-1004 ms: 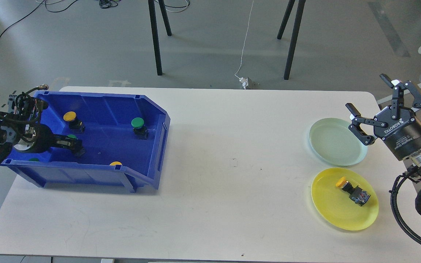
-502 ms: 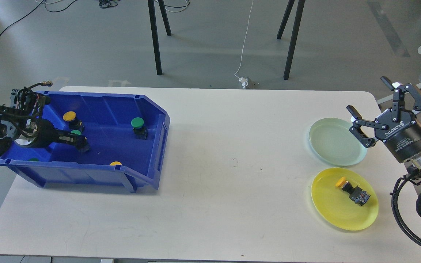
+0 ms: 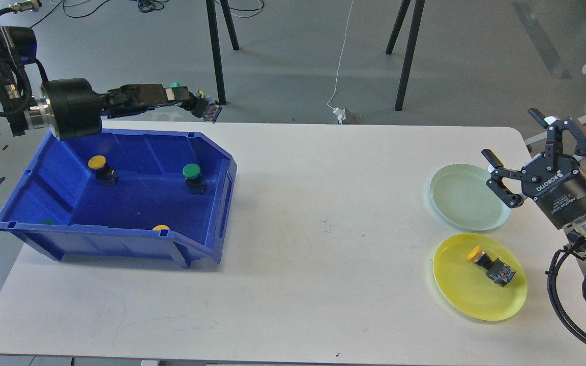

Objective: Pass button and place on color plate
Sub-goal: 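Lift the green-topped button and extend it toward the right gripper, then grasp the green-topped button with the right gripper from the left gripper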

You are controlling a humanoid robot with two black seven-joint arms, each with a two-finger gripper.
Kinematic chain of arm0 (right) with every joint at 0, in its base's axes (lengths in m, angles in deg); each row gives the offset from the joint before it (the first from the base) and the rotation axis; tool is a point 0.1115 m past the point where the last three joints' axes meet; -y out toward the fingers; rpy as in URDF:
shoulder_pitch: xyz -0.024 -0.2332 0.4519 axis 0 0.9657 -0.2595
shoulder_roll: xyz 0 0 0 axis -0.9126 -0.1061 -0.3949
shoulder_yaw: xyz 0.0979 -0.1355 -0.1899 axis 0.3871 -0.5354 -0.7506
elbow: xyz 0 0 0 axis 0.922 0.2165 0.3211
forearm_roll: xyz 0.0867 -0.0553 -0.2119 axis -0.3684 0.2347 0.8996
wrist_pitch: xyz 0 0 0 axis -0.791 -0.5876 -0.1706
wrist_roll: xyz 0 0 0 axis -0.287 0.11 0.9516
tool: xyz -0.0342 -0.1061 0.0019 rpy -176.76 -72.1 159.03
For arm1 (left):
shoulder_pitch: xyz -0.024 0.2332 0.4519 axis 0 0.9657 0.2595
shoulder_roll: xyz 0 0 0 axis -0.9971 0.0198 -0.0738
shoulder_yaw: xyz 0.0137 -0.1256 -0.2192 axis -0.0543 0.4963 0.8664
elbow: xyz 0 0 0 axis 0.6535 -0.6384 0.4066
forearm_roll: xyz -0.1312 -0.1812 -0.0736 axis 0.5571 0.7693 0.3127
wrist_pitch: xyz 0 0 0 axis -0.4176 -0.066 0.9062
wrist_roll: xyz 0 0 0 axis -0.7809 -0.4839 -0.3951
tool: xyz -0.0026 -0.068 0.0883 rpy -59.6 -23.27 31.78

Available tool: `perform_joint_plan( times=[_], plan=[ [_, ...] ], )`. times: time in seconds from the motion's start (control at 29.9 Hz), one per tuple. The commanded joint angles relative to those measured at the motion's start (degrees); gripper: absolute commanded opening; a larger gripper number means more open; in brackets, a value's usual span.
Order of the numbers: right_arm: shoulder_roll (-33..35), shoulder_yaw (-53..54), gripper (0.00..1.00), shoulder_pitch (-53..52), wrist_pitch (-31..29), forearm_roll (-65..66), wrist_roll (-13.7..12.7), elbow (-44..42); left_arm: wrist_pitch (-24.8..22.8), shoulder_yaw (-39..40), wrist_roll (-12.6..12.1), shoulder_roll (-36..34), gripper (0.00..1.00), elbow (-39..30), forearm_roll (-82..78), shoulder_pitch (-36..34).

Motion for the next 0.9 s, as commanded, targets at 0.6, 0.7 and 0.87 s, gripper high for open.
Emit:
perform_joint_plan(
  times=[0.6,0.7,0.87],
  plan=[
    [-5.47,-17.16,0.97,-12.23,-0.07,-0.66,-2.09,14.15,0.01,0.44,0.01,26.21,0.05,7.91,13.6,1.73],
    [-6.7,-18.56,0.97,-15.14,-0.16,-3.54,-2.09,13.28,0.01,0.44,0.01,26.39,0.05,7.99,13.6,1.73],
    [-8.28,-19.71,0.97,-18.48,-0.3,-7.69,-2.09,10.11,0.01,0.44,0.01,26.3,0.05,7.99,13.52,1.82]
  ],
)
